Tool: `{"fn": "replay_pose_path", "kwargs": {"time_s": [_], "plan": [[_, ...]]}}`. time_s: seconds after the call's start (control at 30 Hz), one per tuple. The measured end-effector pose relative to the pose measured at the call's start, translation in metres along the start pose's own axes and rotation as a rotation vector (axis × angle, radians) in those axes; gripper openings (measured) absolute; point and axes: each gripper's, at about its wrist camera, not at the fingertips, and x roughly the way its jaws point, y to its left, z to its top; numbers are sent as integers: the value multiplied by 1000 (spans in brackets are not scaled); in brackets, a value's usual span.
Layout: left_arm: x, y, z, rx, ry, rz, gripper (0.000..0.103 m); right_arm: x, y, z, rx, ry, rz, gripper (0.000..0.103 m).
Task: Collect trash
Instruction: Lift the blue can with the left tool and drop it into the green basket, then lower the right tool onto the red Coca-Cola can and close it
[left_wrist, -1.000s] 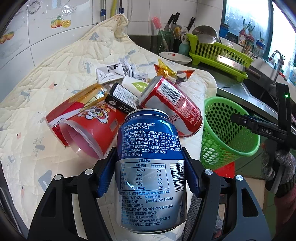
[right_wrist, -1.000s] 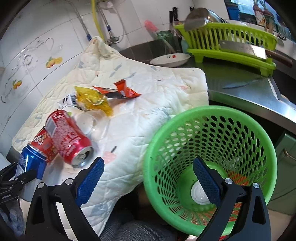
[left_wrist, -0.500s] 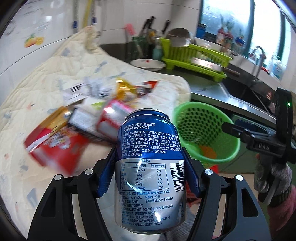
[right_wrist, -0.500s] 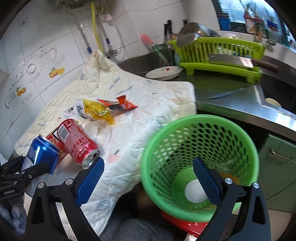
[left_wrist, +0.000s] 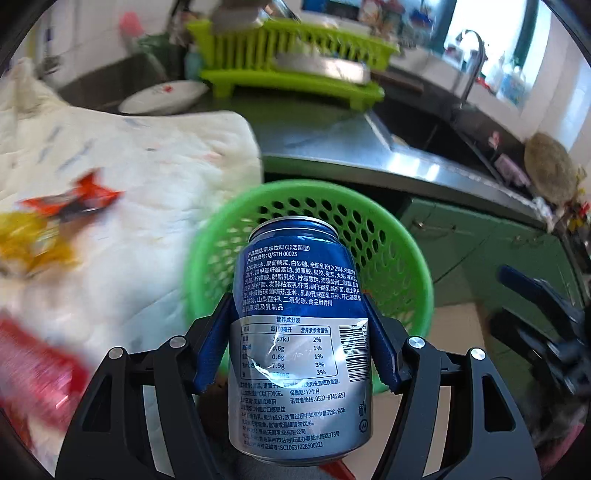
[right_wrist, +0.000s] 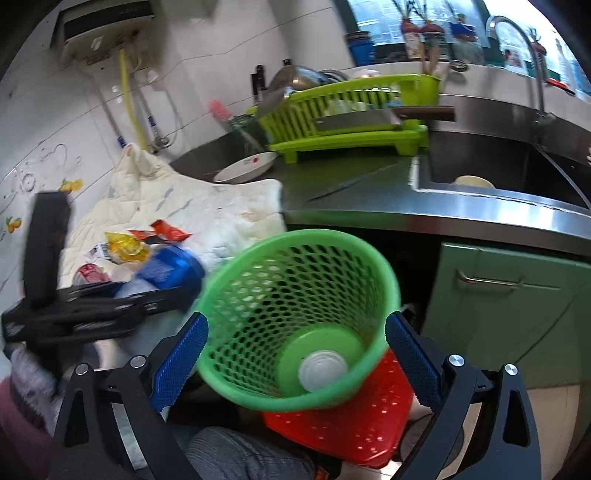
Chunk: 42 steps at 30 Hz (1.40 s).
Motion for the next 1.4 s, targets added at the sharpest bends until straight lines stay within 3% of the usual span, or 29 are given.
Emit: {"fn": "replay_pose_path", "kwargs": {"time_s": [0.17, 0.4, 0.5, 0.7, 0.8, 1.0, 1.4], "plan": [[79, -14, 11, -2, 160, -3, 66, 5, -29, -9, 47, 11, -15, 93], [146, -26, 14, 6, 327, 43, 66, 18, -52, -19, 104, 31, -11, 93], [161, -32, 13, 16, 367, 52, 66, 22, -56, -22, 117, 38, -7, 93], [164, -33, 17, 1, 371, 53, 67, 25, -60, -25, 129, 47, 4, 93], [160, -31, 19, -9, 356, 44, 74, 24, -60, -24, 128, 44, 5, 93], [120, -25, 15, -28, 276, 24, 74, 14, -48, -23, 109, 31, 5, 93], [-38, 17, -25, -62, 36, 46, 74, -9, 20, -18, -1, 15, 71, 93]]}}
